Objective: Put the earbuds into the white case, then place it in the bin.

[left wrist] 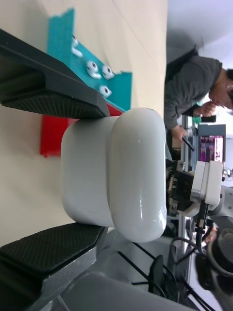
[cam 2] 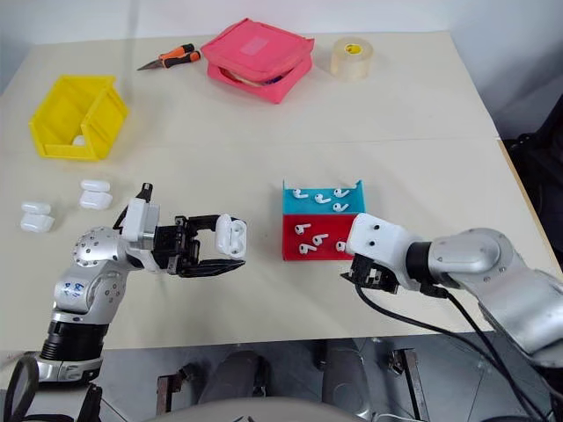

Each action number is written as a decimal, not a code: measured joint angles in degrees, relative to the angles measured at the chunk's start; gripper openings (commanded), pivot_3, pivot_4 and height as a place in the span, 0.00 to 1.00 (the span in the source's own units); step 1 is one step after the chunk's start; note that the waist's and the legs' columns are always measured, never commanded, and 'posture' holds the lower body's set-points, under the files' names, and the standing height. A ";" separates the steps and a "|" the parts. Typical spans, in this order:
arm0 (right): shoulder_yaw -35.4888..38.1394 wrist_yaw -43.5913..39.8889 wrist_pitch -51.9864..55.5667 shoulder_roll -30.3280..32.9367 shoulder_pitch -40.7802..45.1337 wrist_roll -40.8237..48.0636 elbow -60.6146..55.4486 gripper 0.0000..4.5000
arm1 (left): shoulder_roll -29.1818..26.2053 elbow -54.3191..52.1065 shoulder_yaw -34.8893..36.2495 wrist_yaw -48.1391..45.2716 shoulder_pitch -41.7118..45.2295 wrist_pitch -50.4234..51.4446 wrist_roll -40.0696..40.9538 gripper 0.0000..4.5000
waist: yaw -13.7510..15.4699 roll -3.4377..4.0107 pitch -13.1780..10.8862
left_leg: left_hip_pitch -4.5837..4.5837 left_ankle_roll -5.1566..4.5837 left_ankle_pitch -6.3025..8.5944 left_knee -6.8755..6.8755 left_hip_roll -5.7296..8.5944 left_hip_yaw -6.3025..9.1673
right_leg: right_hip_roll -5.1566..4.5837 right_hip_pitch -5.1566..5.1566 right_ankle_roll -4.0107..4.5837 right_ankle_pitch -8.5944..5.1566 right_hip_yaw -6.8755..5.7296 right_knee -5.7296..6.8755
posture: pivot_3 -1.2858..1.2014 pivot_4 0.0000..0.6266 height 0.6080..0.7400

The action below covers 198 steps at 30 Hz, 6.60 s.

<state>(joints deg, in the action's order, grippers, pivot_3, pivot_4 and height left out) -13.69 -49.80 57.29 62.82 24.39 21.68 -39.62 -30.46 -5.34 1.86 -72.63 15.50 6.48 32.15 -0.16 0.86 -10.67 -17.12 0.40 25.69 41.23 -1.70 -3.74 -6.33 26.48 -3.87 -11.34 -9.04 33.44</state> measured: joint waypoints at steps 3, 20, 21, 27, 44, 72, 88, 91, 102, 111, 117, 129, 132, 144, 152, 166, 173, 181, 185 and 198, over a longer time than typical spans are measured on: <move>-5.67 -2.32 -0.76 -0.08 6.36 -2.86 4.88 0.59 | 0.00 0.07 0.04 -0.06 0.00 -0.54 -0.10 0.62 | -0.03 0.00 0.00 | 0.00 0.00 0.00 0.00 -0.01 -0.01 | 0.00 0.02 0.00 0.00 -0.02 -0.01 | 0.52 0.24 1.00; -18.67 -11.54 -2.31 -6.54 19.31 -12.33 16.84 0.59 | 0.02 -1.19 -0.03 1.41 -2.61 -1.51 -0.21 0.62 | 0.04 0.00 0.00 | 0.01 0.00 0.00 0.07 -0.02 0.04 | -0.04 0.04 -0.05 0.03 -0.10 -0.05 | 0.52 0.24 1.00; -18.90 -11.64 -2.38 -6.92 19.31 -12.76 17.14 0.59 | 0.02 -1.26 -0.03 1.56 -2.62 -1.51 -0.22 0.62 | 0.04 0.00 0.00 | 0.01 0.00 0.00 0.07 -0.02 0.04 | -0.04 0.05 -0.05 0.03 -0.10 -0.05 | 0.52 0.24 1.00; -19.71 -12.60 -3.53 -7.69 19.31 -14.22 17.59 0.59 | 0.02 -2.12 -0.04 2.13 -2.82 -1.52 -0.22 0.62 | 0.03 0.00 0.00 | 0.01 0.00 0.00 0.08 -0.02 0.04 | -0.04 0.05 -0.05 0.03 -0.11 -0.05 | 0.52 0.24 1.00; -19.84 -14.41 -4.38 -8.67 18.91 -18.05 17.69 0.10 | -0.01 -2.86 -0.03 2.98 -3.10 -1.54 -0.36 0.62 | 0.02 0.00 0.00 | 0.01 0.00 0.00 0.07 -0.02 0.04 | -0.04 0.04 -0.05 0.03 -0.11 -0.05 | 0.52 0.24 1.00; 12.77 -4.40 -14.97 -40.18 5.07 19.74 11.25 0.10 | 5.84 11.15 -2.92 -7.15 8.70 -7.04 -0.47 0.62 | 0.00 -0.03 0.02 | 0.03 -0.01 -0.02 0.14 0.02 0.02 | 0.02 0.01 -0.09 0.05 -0.08 0.02 | 0.52 0.24 1.00; 4.24 -4.03 -29.80 -44.06 3.13 11.18 18.06 0.10 | 5.92 12.83 -2.32 -10.07 10.91 -6.87 -0.01 0.62 | -0.14 -0.03 0.02 | 0.05 -0.02 -0.02 0.13 0.01 0.01 | 0.04 0.01 -0.09 0.05 -0.07 0.02 | 0.52 0.24 1.00; 3.58 -3.97 -32.03 -44.70 3.13 10.04 19.71 0.10 | 5.92 12.83 -1.97 -10.65 10.88 -6.63 0.05 0.62 | -0.15 -0.03 0.02 | 0.05 -0.02 -0.02 0.13 0.01 0.01 | 0.04 0.01 -0.09 0.05 -0.07 0.02 | 0.52 0.24 1.00; 2.33 -4.56 -38.26 -44.84 0.97 7.29 22.39 0.10 | 7.47 13.21 -0.74 -11.06 10.42 -5.81 0.13 0.62 | -0.07 -0.03 0.02 | 0.04 -0.02 -0.02 0.13 0.01 0.01 | 0.03 0.01 -0.09 0.05 -0.08 0.02 | 0.52 0.24 1.00; 1.78 -4.43 -38.50 -41.84 -1.50 6.55 20.38 0.10 | 8.56 15.60 -2.12 -12.48 10.49 -7.09 -1.06 0.62 | -0.07 -0.03 0.02 | 0.03 -0.02 -0.02 0.13 0.01 0.01 | 0.03 0.01 -0.09 0.05 -0.07 0.02 | 0.52 0.24 1.00; 1.09 -4.44 -38.50 -38.74 -1.11 6.40 19.58 0.10 | 9.22 17.07 -2.63 -12.62 10.59 -8.21 -1.59 0.62 | -0.08 -0.03 0.02 | 0.02 -0.03 -0.01 0.13 0.00 0.01 | 0.03 0.01 -0.08 0.05 -0.07 0.02 | 0.52 0.24 1.00; 0.57 -5.35 -37.41 -35.19 0.31 6.49 19.36 0.10 | 9.22 17.39 -2.07 -12.52 11.10 -9.83 -1.93 0.62 | -0.01 -0.05 0.03 | 0.01 -0.04 -0.01 0.13 -0.01 -0.01 | 0.02 0.00 -0.10 0.06 -0.08 0.00 | 0.52 0.24 1.00; 0.51 -5.55 -37.07 -34.98 0.85 6.49 19.36 0.10 | 9.22 17.41 -2.05 -12.49 11.10 -10.24 -1.93 0.62 | 0.01 -0.05 0.03 | 0.01 -0.04 -0.01 0.13 -0.01 -0.01 | 0.02 0.00 -0.10 0.06 -0.08 0.00 | 0.52 0.24 1.00; -1.31 -6.36 -33.78 -35.43 7.34 5.44 21.95 0.51 | 9.41 17.69 0.30 -11.61 11.26 -10.79 -1.93 0.62 | 0.04 -0.05 0.03 | 0.04 -0.05 -0.01 0.16 -0.01 0.01 | 0.01 0.02 -0.10 0.06 -0.10 -0.01 | 0.52 0.24 1.00; -0.76 -6.16 -30.08 -35.44 9.25 5.81 20.11 0.51 | 9.36 17.66 1.05 -10.69 11.65 -10.86 -1.88 0.62 | 0.03 -0.05 0.03 | 0.04 -0.05 -0.01 0.16 -0.01 0.02 | 0.01 0.02 -0.10 0.06 -0.10 -0.01 | 0.52 0.24 1.00; 7.56 -2.92 -23.12 -29.29 10.69 8.92 15.34 0.51 | 8.97 17.66 1.47 -8.56 12.86 -10.96 -1.94 0.62 | 0.00 -0.05 0.03 | 0.01 -0.05 -0.01 0.14 0.00 0.02 | 0.00 0.01 -0.10 0.06 -0.09 -0.01 | 0.52 0.24 1.00; 15.48 0.63 -16.06 -14.84 -2.65 6.37 13.71 0.51 | 8.22 19.71 2.88 -4.04 12.98 -13.05 -3.29 0.62 | 1.31 -0.12 0.01 | -0.04 -0.21 0.07 0.15 0.03 0.02 | -0.05 0.02 -0.19 0.12 -0.12 -0.20 | 0.52 0.24 1.00; 29.31 -3.09 -14.95 -7.06 -21.49 7.28 8.05 0.51 | 6.71 19.67 4.97 -0.45 12.07 -13.89 -3.53 0.62 | 1.47 -0.15 0.00 | -0.06 -0.23 0.08 0.08 0.02 -0.10 | 0.00 -0.16 -0.28 0.28 0.00 -0.38 | 0.52 0.24 1.00; 34.34 -4.36 -15.56 -7.03 -25.83 7.92 7.78 0.51 | 6.30 19.63 5.03 0.13 11.83 -13.87 -3.52 0.62 | 1.52 -0.15 0.00 | -0.06 -0.23 0.08 0.09 0.03 -0.12 | 0.00 -0.16 -0.30 0.29 0.01 -0.39 | 0.52 0.24 1.00; 28.11 -0.09 -12.66 -7.03 -11.91 10.37 7.64 0.51 | 5.22 17.32 5.71 2.54 9.08 -13.90 -3.43 0.62 | 1.33 -0.15 0.00 | -0.03 -0.22 0.08 0.09 0.01 -0.13 | 0.04 -0.12 -0.30 0.30 0.01 -0.43 | 0.52 0.24 1.00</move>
<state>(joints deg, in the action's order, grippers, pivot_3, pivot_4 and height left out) 14.42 -49.89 44.64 55.79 12.48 32.05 -31.98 -25.24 11.98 7.57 -70.10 24.57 -7.43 28.72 1.17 0.71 -10.67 -17.15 0.18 25.77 41.32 -1.69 -3.87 -6.29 26.36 -4.17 -11.04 -9.03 33.01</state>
